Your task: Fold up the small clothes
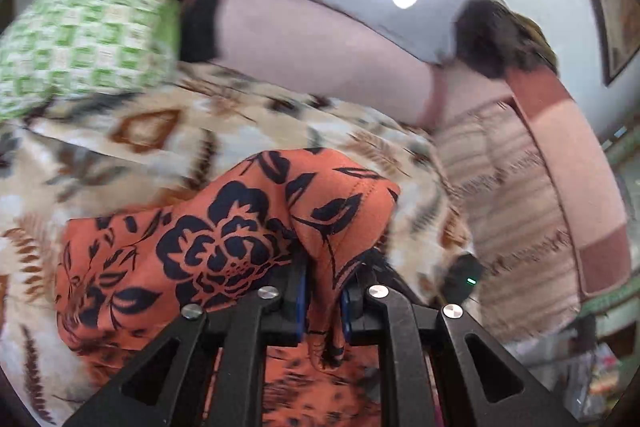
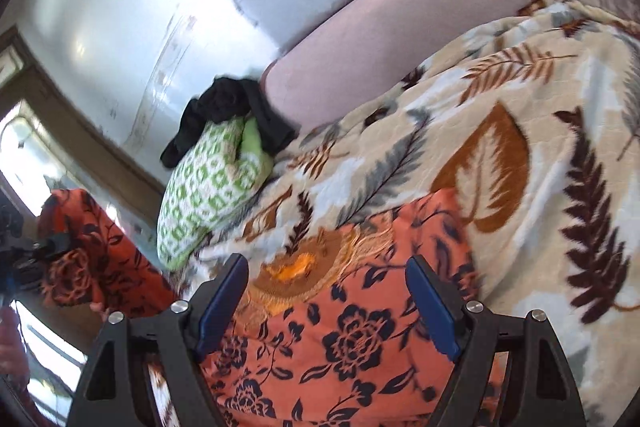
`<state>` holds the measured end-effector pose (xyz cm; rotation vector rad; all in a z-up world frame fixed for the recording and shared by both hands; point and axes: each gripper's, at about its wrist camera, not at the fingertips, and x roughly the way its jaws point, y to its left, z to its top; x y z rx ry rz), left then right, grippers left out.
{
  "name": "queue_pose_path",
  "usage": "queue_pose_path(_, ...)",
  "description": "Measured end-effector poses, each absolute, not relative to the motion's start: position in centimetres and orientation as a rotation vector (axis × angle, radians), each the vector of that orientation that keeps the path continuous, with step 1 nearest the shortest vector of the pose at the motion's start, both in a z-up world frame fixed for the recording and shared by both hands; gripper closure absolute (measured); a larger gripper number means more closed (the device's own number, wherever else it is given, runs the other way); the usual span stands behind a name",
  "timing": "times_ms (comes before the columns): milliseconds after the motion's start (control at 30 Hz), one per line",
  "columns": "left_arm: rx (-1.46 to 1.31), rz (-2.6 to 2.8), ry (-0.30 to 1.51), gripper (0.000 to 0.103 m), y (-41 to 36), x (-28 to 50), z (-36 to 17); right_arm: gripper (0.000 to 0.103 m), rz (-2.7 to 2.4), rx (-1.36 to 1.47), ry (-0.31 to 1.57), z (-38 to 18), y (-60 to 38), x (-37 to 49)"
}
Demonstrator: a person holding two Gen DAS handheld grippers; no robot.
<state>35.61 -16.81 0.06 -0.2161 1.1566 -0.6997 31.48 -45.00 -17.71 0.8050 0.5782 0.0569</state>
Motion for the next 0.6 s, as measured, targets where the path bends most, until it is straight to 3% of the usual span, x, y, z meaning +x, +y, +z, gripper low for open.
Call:
queue_pose_path(33,-0.219,-0.748,1.194,0.07,-18.5,35.3,-0.2,0.02,0.038,0.823,0.566,-17.7,-46.0,31.2)
queue_pose_path(133,-0.215,-0.834,1.247,0.049,-21.3,34.4,-0.3,0.02,-0.018,0.874,0.525,-17.7,-48.8,30.2)
queue_pose_path(233,-0.188,-0.815,1.179,0.041,-20.3,33.9,0.4,0.02,-0.059,0.897,0.511,-17.7,-51.0,29.6)
queue_pose_path(400,-0.127,-0.523,1.089,0.036,-12.8,36.1,-2.5,0.02,0.007,0.881,0.575,-17.7,-50.3,30.2)
queue_pose_path(600,-0.046,-0.114,1.154,0.036,-2.1,39.0,-12.2,0.02,0.06,0.766,0.876,-21.0,-45.7,33.1)
